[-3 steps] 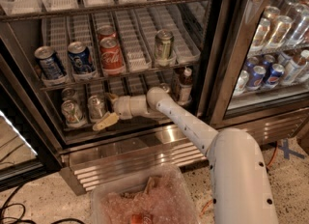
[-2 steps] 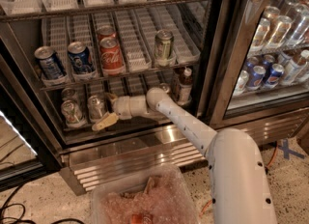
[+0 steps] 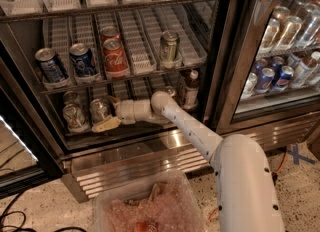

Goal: Pick 7up can from middle shelf of fridge

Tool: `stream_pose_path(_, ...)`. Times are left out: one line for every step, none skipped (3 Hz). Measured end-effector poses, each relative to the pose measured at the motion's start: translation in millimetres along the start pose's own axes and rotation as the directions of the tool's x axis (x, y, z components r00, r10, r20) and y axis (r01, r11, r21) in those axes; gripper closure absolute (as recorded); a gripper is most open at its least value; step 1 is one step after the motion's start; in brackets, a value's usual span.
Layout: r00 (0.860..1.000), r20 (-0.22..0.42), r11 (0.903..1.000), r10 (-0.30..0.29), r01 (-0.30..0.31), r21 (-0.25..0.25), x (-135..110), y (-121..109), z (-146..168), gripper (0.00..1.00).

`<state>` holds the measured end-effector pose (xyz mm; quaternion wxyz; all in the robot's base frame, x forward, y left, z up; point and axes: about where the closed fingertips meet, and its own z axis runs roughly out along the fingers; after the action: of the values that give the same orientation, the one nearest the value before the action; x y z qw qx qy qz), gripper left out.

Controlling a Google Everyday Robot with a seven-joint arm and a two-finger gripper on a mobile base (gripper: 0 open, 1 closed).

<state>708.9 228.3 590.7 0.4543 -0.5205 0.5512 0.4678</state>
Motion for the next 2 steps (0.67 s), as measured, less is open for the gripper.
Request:
stream_pose_path(1.000,0.000,1.0000,0.000,0.000,0.000,0.5,-0.3,-3.2,0.42)
stream_pose_path(1.000,0.000,1.0000,0.000,0.000,0.000,0.4,-0.3,-5.1,0.66)
